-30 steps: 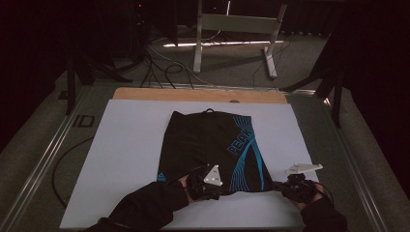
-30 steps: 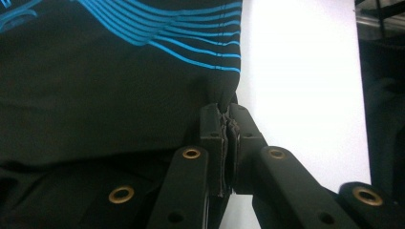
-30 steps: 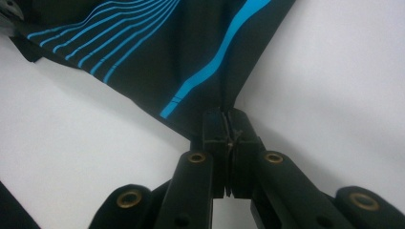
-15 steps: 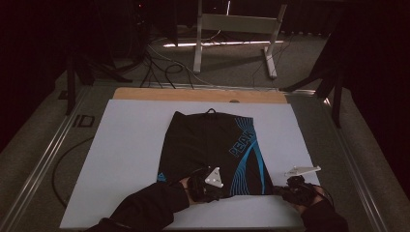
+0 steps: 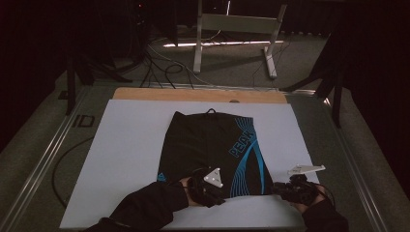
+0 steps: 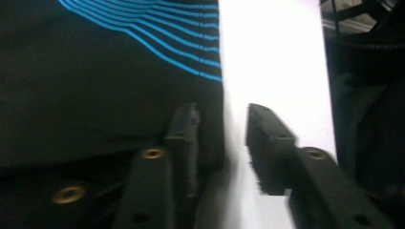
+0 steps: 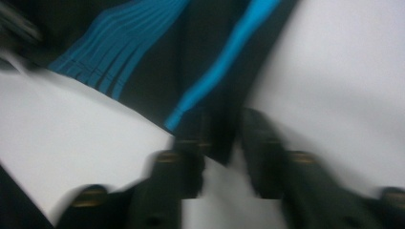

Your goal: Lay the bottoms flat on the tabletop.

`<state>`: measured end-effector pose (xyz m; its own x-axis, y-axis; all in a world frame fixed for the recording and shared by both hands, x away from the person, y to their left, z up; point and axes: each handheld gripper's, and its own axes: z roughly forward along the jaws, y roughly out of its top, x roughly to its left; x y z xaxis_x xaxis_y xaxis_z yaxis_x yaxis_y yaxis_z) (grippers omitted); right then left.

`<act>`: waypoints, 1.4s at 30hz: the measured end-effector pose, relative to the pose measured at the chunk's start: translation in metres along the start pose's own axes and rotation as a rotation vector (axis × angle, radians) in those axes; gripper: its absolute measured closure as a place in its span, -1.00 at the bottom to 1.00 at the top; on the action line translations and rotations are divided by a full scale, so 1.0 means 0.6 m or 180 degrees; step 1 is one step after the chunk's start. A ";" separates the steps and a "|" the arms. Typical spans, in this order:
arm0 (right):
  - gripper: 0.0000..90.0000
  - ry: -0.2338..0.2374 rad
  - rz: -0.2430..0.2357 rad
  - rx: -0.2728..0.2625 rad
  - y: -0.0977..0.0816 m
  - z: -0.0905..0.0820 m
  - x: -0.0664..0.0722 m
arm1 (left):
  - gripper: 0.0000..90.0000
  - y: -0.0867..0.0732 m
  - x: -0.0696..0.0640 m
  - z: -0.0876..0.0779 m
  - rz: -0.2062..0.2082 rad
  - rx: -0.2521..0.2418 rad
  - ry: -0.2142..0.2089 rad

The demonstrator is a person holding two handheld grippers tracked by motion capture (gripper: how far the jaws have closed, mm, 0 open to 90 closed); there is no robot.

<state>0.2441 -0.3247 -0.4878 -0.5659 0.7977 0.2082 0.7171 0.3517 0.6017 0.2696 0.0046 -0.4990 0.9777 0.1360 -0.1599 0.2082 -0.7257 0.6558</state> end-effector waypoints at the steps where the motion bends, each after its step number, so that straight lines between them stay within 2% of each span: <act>1: 0.25 0.0007 -0.0001 -0.0048 0.002 -0.002 0.001 | 0.16 0.000 -0.001 -0.003 0.0016 -0.0036 -0.0011; 6: -0.05 0.0065 -0.0064 -0.0231 0.009 -0.013 0.008 | -0.21 0.001 -0.007 -0.017 0.0074 -0.0102 -0.0019; 10: -0.28 0.0085 -0.0113 -0.0347 0.015 -0.019 0.013 | -0.50 0.000 -0.009 -0.031 0.0057 -0.0167 -0.0039; 12: -0.47 0.0170 -0.0156 -0.0394 0.020 -0.019 0.013 | -0.66 -0.001 -0.008 -0.038 0.0033 -0.0168 -0.0080; 14: -0.51 0.0183 -0.0177 -0.0417 0.023 -0.019 0.014 | -0.76 -0.001 -0.007 -0.042 0.0026 -0.0157 -0.0090; 15: -0.64 0.0226 -0.0206 -0.0438 0.030 -0.019 0.017 | -0.84 -0.004 -0.004 -0.050 0.0018 -0.0147 -0.0110; 16: -0.68 0.0237 -0.0233 -0.0444 0.034 -0.018 0.019 | -0.88 -0.006 -0.002 -0.054 -0.0006 -0.0159 -0.0125; 21: -0.67 0.0246 -0.0293 -0.0478 0.051 -0.014 0.021 | -0.93 -0.013 0.008 -0.075 -0.0069 -0.0211 -0.0085; 24: -0.67 0.0218 -0.0365 -0.0544 0.067 -0.010 0.021 | -0.95 -0.018 0.019 -0.098 -0.0092 -0.0286 0.0013; 26: -0.67 0.0203 -0.0386 -0.0582 0.071 -0.010 0.021 | -0.96 -0.018 0.019 -0.098 -0.0092 -0.0286 0.0013; 27: -0.67 0.0203 -0.0386 -0.0582 0.071 -0.010 0.021 | -0.96 -0.021 0.025 -0.109 -0.0118 -0.0312 0.0057; 28: -0.67 0.0174 -0.0410 -0.0693 0.084 -0.008 0.019 | -0.96 -0.024 0.034 -0.121 -0.0152 -0.0364 0.0113; 29: -0.68 0.0200 -0.0443 -0.0725 0.088 -0.008 0.017 | -0.96 -0.026 0.038 -0.127 -0.0167 -0.0390 0.0154; 32: -0.68 0.0200 -0.0453 -0.0749 0.093 -0.007 0.017 | -0.96 -0.028 0.043 -0.134 -0.0186 -0.0416 0.0194; 33: -0.68 0.0197 -0.0505 -0.0785 0.106 -0.003 0.014 | -0.96 -0.033 0.054 -0.148 -0.0241 -0.0472 0.0268; 34: -0.67 0.0198 -0.0484 -0.0802 0.110 -0.001 0.013 | -0.96 -0.038 0.065 -0.159 -0.0296 -0.0505 0.0348; 35: -0.68 0.0209 -0.0477 -0.0827 0.114 0.001 0.010 | -0.96 -0.038 0.065 -0.159 -0.0296 -0.0505 0.0348; 36: -0.68 0.0208 -0.0474 -0.0844 0.118 0.003 0.006 | -0.96 -0.043 0.076 -0.170 -0.0363 -0.0548 0.0416; 38: -0.68 0.0210 -0.0459 -0.0860 0.122 0.006 0.003 | -0.96 -0.045 0.081 -0.174 -0.0394 -0.0558 0.0451; 42: -0.69 0.0171 -0.0406 -0.0955 0.144 0.018 -0.011 | -0.96 -0.055 0.108 -0.191 -0.0508 -0.0569 0.0598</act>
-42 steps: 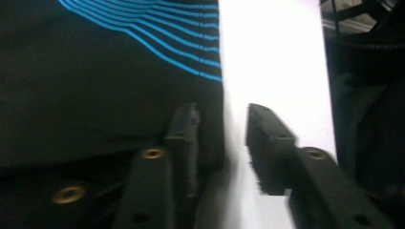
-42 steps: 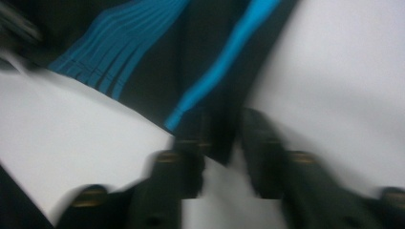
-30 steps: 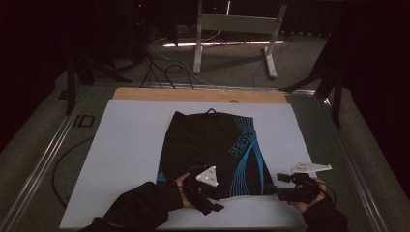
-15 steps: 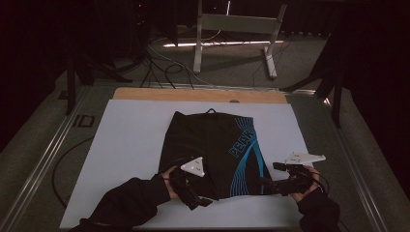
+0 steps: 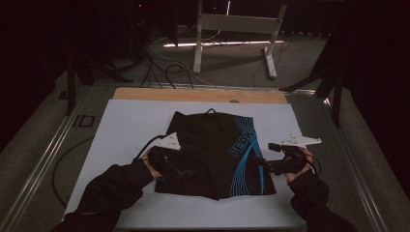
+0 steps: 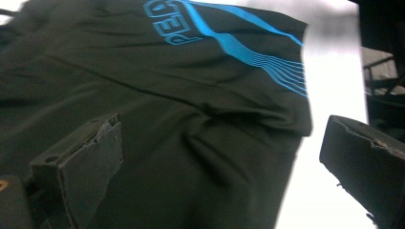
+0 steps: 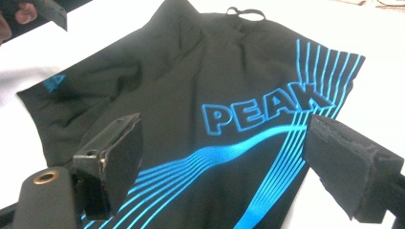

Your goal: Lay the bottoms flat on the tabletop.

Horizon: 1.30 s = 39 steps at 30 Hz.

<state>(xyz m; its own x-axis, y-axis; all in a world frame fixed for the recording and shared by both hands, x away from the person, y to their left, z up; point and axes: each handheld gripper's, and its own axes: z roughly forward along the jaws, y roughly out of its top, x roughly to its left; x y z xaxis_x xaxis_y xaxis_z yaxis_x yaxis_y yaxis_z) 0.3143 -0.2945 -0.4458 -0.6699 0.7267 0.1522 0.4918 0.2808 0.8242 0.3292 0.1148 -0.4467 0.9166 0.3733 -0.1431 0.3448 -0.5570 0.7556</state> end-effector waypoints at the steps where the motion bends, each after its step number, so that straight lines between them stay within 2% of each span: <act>1: -0.69 0.0012 0.0002 0.0000 0.004 0.004 -0.004 | -0.96 -0.001 0.005 -0.002 -0.0029 -0.0022 0.0028; 2: -0.69 0.0034 0.0010 0.0004 0.008 0.009 -0.009 | -0.96 -0.001 0.005 -0.002 -0.0029 -0.0022 0.0028; 5: -0.66 0.0033 0.0031 0.0054 0.018 0.023 -0.020 | -0.96 -0.003 0.029 -0.008 -0.0099 -0.0066 0.0137; 8: -0.65 0.0000 0.0037 0.0057 0.026 0.038 -0.030 | -0.96 -0.004 0.041 -0.008 -0.0151 -0.0066 0.0177; 9: -0.65 -0.0012 0.0033 0.0070 0.028 0.044 -0.034 | -0.96 -0.005 0.053 -0.006 -0.0189 -0.0063 0.0236; 10: -0.65 -0.0012 0.0033 0.0070 0.028 0.044 -0.034 | -0.96 -0.005 0.053 -0.006 -0.0189 -0.0063 0.0236; 12: -0.66 -0.0056 0.0063 0.0091 0.034 0.062 -0.045 | -0.96 -0.004 0.071 -0.002 -0.0259 -0.0059 0.0285; 14: -0.66 -0.0052 0.0081 0.0101 0.035 0.067 -0.050 | -0.96 -0.004 0.071 -0.002 -0.0259 -0.0059 0.0285; 15: -0.68 -0.0068 0.0107 0.0105 0.037 0.077 -0.058 | -0.96 -0.003 0.087 0.003 -0.0311 -0.0053 0.0334; 18: -0.70 -0.0101 0.0138 0.0094 0.040 0.088 -0.066 | -0.96 -0.002 0.098 0.006 -0.0346 -0.0049 0.0379; 20: -0.71 -0.0152 0.0125 0.0125 0.045 0.104 -0.077 | -0.96 -0.001 0.116 0.011 -0.0407 -0.0051 0.0469; 22: -0.70 -0.0195 0.0140 0.0154 0.050 0.115 -0.083 | -0.96 0.000 0.128 0.014 -0.0456 -0.0068 0.0502; 23: -0.69 -0.0229 0.0151 0.0177 0.052 0.120 -0.086 | -0.96 0.000 0.128 0.014 -0.0456 -0.0068 0.0502; 24: -0.69 -0.0254 0.0186 0.0177 0.053 0.125 -0.090 | -0.96 0.001 0.141 0.016 -0.0497 -0.0079 0.0546; 28: -0.68 -0.0240 0.0363 0.0152 0.057 0.142 -0.111 | -0.96 0.005 0.169 0.019 -0.0581 -0.0114 0.0653; 29: -0.68 -0.0187 0.0401 0.0154 0.058 0.146 -0.116 | -0.95 0.006 0.176 0.019 -0.0613 -0.0130 0.0701; 31: -0.68 -0.0201 0.0455 0.0138 0.060 0.152 -0.125 | -0.90 0.007 0.191 0.021 -0.0653 -0.0174 0.0741; 32: -0.68 -0.0161 0.0463 0.0132 0.061 0.156 -0.129 | -0.90 0.007 0.199 0.023 -0.0711 -0.0202 0.0765; 35: -0.68 -0.0214 0.0490 0.0144 0.066 0.168 -0.138 | -0.88 0.007 0.220 0.030 -0.0769 -0.0212 0.0804; 36: -0.67 -0.0296 0.0479 0.0162 0.067 0.172 -0.142 | -0.85 0.007 0.228 0.032 -0.0792 -0.0224 0.0807; 38: -0.65 -0.0327 0.0495 0.0185 0.070 0.181 -0.150 | -0.80 0.007 0.243 0.038 -0.0865 -0.0267 0.0870; 39: -0.64 -0.0408 0.0499 0.0201 0.072 0.185 -0.156 | -0.76 0.007 0.251 0.041 -0.0886 -0.0280 0.0903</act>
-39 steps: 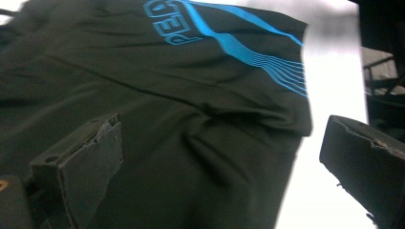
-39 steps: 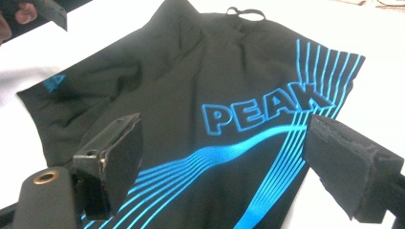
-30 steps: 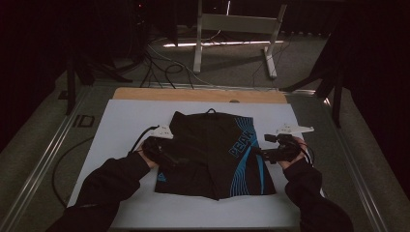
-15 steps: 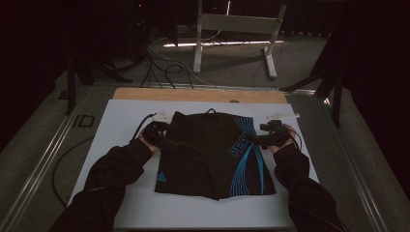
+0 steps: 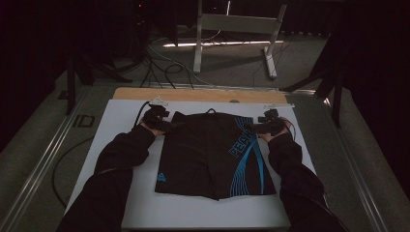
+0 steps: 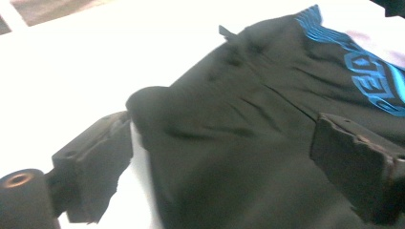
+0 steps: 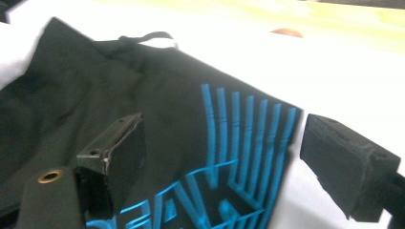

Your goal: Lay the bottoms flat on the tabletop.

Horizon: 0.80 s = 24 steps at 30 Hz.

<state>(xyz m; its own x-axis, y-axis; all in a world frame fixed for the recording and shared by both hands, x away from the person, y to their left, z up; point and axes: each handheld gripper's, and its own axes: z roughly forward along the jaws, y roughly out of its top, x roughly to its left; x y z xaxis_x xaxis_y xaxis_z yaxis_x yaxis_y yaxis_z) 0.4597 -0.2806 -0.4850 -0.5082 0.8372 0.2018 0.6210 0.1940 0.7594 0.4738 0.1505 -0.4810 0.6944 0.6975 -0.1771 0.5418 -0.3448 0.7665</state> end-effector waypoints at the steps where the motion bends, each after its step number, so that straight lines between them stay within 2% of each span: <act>1: -0.59 -0.0012 0.0024 -0.0010 0.002 0.004 -0.004 | -0.74 0.001 0.006 0.006 -0.0016 0.0012 0.0044; 5: -0.53 -0.0139 0.0151 0.0013 0.008 0.022 -0.025 | -0.66 0.003 0.030 0.023 -0.0217 -0.0059 0.0074; 6: -0.53 -0.0139 0.0151 0.0013 0.008 0.022 -0.025 | -0.64 0.003 0.030 0.023 -0.0217 -0.0059 0.0074; 7: -0.50 -0.0171 0.0210 0.0043 0.008 0.033 -0.034 | -0.61 0.002 0.041 0.031 -0.0302 -0.0070 0.0084; 9: -0.45 -0.0257 0.0226 0.0115 0.007 0.043 -0.041 | -0.55 -0.001 0.051 0.038 -0.0380 -0.0083 0.0074; 10: -0.44 -0.0250 0.0262 0.0137 0.006 0.048 -0.045 | -0.50 -0.003 0.055 0.041 -0.0425 -0.0082 0.0048; 12: -0.36 -0.0301 0.0294 0.0184 0.002 0.058 -0.049 | -0.45 -0.004 0.061 0.048 -0.0491 -0.0071 0.0027; 14: -0.33 -0.0284 0.0317 0.0193 0.001 0.063 -0.051 | -0.32 -0.005 0.063 0.052 -0.0505 -0.0071 -0.0002; 16: -0.18 -0.0319 0.0314 0.0218 -0.001 0.069 -0.054 | -0.27 -0.005 0.065 0.058 -0.0541 -0.0061 -0.0081; 17: -0.04 -0.0308 0.0343 0.0253 -0.001 0.075 -0.055 | -0.08 -0.006 0.064 0.065 -0.0554 -0.0023 -0.0197; 18: -0.04 -0.0308 0.0343 0.0253 -0.001 0.075 -0.055 | -0.03 -0.006 0.064 0.065 -0.0554 -0.0023 -0.0197; 19: 0.29 -0.0286 0.0273 0.0278 0.000 0.078 -0.053 | 0.17 -0.007 0.061 0.067 -0.0519 -0.0020 -0.0226; 20: 0.29 -0.0286 0.0273 0.0278 0.000 0.078 -0.053 | 0.27 -0.007 0.061 0.067 -0.0519 -0.0020 -0.0226; 21: 0.48 -0.0275 0.0230 0.0286 0.000 0.077 -0.053 | 0.27 -0.007 0.060 0.067 -0.0516 -0.0032 -0.0226; 22: 0.78 -0.0275 0.0207 0.0257 0.004 0.073 -0.052 | 0.57 -0.007 0.058 0.064 -0.0497 -0.0081 -0.0212; 24: 0.81 -0.0230 0.0229 0.0241 0.005 0.071 -0.055 | 0.64 -0.006 0.056 0.062 -0.0465 -0.0092 -0.0214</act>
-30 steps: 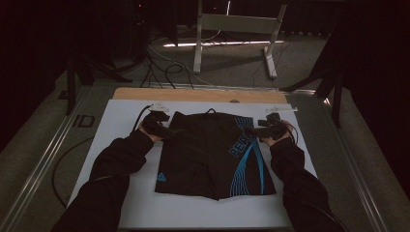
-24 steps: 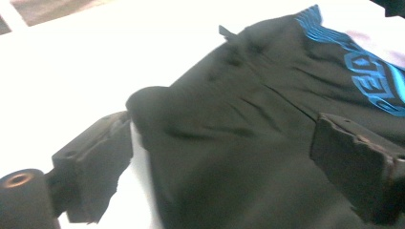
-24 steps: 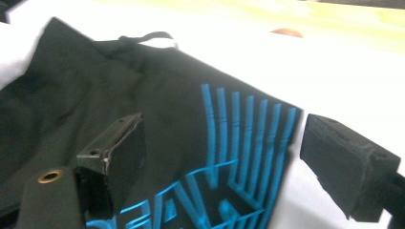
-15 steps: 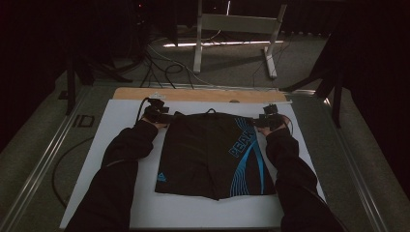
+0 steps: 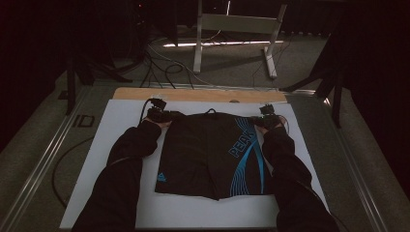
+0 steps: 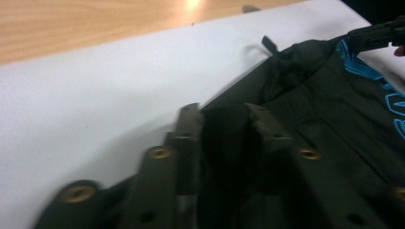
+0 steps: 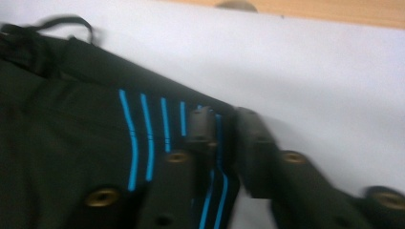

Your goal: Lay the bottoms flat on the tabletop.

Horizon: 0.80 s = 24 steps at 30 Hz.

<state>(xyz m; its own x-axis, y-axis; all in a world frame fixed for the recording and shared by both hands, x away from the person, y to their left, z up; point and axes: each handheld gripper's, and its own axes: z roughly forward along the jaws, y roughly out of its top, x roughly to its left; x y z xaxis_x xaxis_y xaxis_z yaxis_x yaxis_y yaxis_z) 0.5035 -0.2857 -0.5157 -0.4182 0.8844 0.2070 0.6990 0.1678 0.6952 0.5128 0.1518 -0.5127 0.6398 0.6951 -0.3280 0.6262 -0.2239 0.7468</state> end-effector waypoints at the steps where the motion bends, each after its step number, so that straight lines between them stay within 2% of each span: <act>1: 0.83 0.0066 0.0074 -0.0051 0.004 -0.006 -0.004 | 0.71 0.000 -0.002 -0.002 0.0037 -0.0027 -0.0003; 3: 0.83 0.0088 0.0095 -0.0093 0.006 -0.010 -0.005 | 0.73 0.001 -0.005 -0.008 0.0020 -0.0115 -0.0047; 5: 0.84 0.0148 0.0197 -0.0210 0.011 -0.020 -0.010 | 0.76 0.001 -0.006 -0.013 0.0049 -0.0159 -0.0024; 8: 0.84 0.0158 0.0202 -0.0279 0.016 -0.024 -0.010 | 0.76 0.005 -0.009 -0.017 0.0070 -0.0254 0.0045; 10: 0.84 0.0089 0.0162 -0.0330 0.022 -0.025 -0.004 | 0.76 0.006 -0.009 -0.017 0.0060 -0.0302 0.0109; 11: 0.84 0.0054 0.0115 -0.0358 0.024 -0.025 -0.001 | 0.76 0.007 -0.008 -0.013 0.0087 -0.0269 0.0207; 12: 0.84 -0.0033 0.0052 -0.0364 0.030 -0.021 0.004 | 0.76 0.007 -0.008 -0.011 0.0084 -0.0273 0.0234; 16: 0.84 -0.0150 0.0096 -0.0341 0.040 -0.010 0.010 | 0.76 0.008 -0.005 -0.003 0.0089 -0.0301 0.0367; 19: 0.84 -0.0278 0.0153 -0.0262 0.047 0.001 0.011 | 0.76 0.011 -0.005 0.002 0.0078 -0.0295 0.0378; 20: 0.84 -0.0278 0.0153 -0.0262 0.047 0.001 0.011 | 0.76 0.012 -0.006 0.004 0.0124 -0.0286 0.0409; 21: 0.84 -0.0349 0.0195 -0.0210 0.046 0.009 0.011 | 0.76 0.015 -0.008 0.009 0.0168 -0.0278 0.0420; 23: 0.84 -0.0379 0.0278 -0.0154 0.043 0.016 0.007 | 0.76 0.018 -0.009 0.014 0.0212 -0.0242 0.0449; 24: 0.84 -0.0409 0.0271 -0.0141 0.041 0.019 0.006 | 0.76 0.018 -0.009 0.014 0.0212 -0.0242 0.0449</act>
<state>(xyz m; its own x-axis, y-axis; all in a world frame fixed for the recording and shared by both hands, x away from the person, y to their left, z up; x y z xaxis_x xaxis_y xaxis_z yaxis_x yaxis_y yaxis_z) 0.5258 -0.2737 -0.5055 -0.2789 0.9435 0.1787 0.7012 0.0730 0.7092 0.5200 0.1397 -0.5079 0.6065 0.7706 -0.1958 0.5454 -0.2241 0.8077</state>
